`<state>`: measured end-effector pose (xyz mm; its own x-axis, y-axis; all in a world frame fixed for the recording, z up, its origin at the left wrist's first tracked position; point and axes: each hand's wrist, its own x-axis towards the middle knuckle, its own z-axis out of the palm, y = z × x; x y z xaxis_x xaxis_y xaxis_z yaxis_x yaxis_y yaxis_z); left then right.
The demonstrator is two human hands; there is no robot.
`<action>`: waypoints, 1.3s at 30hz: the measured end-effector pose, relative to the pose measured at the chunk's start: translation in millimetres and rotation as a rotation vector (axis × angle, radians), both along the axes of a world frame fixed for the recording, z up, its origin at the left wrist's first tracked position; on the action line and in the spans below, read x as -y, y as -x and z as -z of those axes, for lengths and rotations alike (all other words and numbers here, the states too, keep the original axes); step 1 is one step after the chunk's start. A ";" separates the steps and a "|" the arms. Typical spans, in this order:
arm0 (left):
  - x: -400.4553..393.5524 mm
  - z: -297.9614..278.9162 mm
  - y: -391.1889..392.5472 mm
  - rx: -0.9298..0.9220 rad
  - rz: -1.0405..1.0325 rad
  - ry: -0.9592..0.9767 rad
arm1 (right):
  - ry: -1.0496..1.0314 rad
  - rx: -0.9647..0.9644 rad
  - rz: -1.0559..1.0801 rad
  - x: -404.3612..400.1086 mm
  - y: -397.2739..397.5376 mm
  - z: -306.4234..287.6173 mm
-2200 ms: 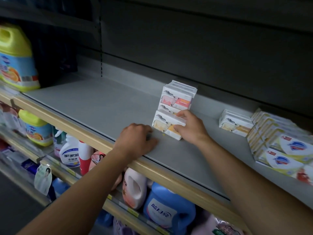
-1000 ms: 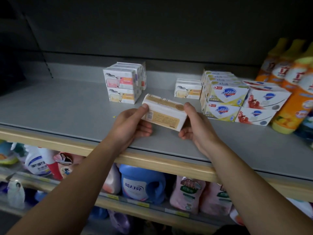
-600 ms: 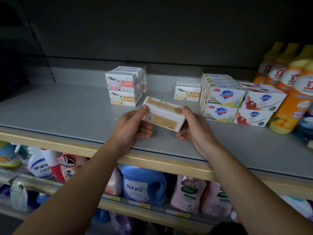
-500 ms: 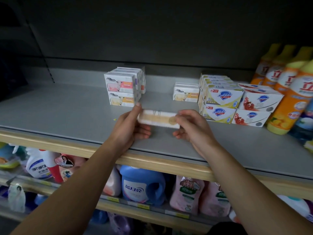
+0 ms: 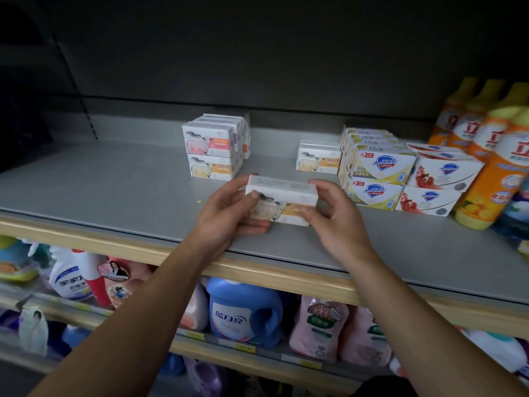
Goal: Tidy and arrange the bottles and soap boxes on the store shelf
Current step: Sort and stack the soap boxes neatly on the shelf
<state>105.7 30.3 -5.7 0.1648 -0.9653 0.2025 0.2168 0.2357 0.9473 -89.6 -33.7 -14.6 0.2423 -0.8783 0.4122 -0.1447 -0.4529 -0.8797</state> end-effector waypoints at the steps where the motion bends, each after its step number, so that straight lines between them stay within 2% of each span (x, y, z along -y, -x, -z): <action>1: 0.1 0.3 1.1 -0.015 -0.006 0.001 | 0.025 -0.009 0.003 -1.9 0.9 -1.3; 7: 1.8 3.1 -0.6 -0.010 -0.108 0.058 | 0.124 -0.098 -0.094 -11.0 -3.8 -2.3; 12: 4.0 8.0 -4.9 0.038 -0.071 0.062 | 0.209 -0.126 -0.114 -10.4 -5.2 -1.0; 18: 4.0 5.8 -2.2 0.053 -0.074 0.031 | 0.363 -0.217 -0.022 -7.2 -5.7 1.8; 22: 2.8 4.7 -0.2 0.060 -0.073 0.014 | 0.367 -0.253 0.092 -7.5 -3.7 1.9; 27: 0.6 3.2 5.4 0.341 -0.137 0.028 | 0.238 -0.230 0.187 -6.7 0.5 0.2; 33: 8.3 3.7 4.0 0.839 -0.355 0.035 | 0.132 -0.216 0.207 -3.4 3.4 -1.3; 36: 13.2 3.0 1.3 0.931 -0.329 0.004 | 0.146 -0.279 0.206 -3.7 3.9 -4.4; 39: 16.4 0.4 -3.7 0.995 -0.285 0.015 | 0.302 -0.465 0.259 -3.8 3.9 -12.5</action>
<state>109.4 13.9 -6.1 0.1387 -0.9127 0.3843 -0.7283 0.1690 0.6641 -93.5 -29.9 -2.1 0.2509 -0.7933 0.5548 -0.6216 -0.5714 -0.5359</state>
